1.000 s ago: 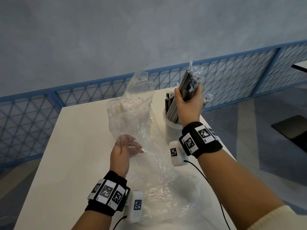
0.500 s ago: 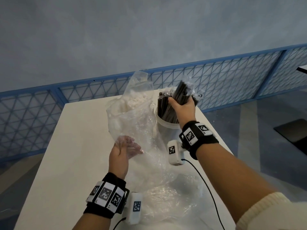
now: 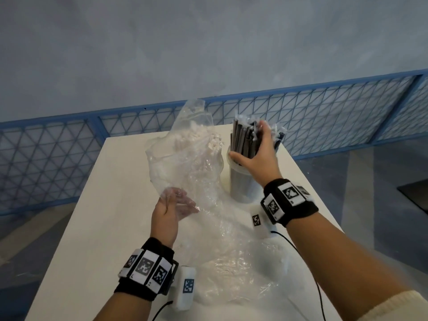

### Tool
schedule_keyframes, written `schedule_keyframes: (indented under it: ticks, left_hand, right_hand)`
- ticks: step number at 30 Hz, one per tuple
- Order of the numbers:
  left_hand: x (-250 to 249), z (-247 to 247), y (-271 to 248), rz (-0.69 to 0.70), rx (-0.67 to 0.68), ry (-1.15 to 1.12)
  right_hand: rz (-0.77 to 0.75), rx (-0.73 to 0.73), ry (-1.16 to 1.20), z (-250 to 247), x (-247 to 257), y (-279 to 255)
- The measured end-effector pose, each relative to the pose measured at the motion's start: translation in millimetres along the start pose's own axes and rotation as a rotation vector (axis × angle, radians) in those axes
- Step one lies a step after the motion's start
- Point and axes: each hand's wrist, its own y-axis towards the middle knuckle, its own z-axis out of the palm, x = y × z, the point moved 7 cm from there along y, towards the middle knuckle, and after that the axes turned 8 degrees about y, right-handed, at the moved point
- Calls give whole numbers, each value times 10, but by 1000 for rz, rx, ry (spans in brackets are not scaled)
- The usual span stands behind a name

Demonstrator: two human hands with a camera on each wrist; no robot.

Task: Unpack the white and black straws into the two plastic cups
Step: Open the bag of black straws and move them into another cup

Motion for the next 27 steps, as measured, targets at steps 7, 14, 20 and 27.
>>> schedule_keyframes:
  ticks: [7, 14, 20, 27]
  left_hand:
    - [-79, 218, -155, 5, 2, -96]
    - [11, 362, -245, -62, -77, -176]
    - [124, 368, -353, -108, -160, -150]
    - [-105, 73, -375, 210, -404, 510]
  right_hand:
    - [-164, 49, 115, -301, 17, -888]
    - [729, 384, 746, -11, -834, -1560]
    - [589, 468, 685, -52, -642, -1563]
    - [512, 106, 427, -293, -849, -1432]
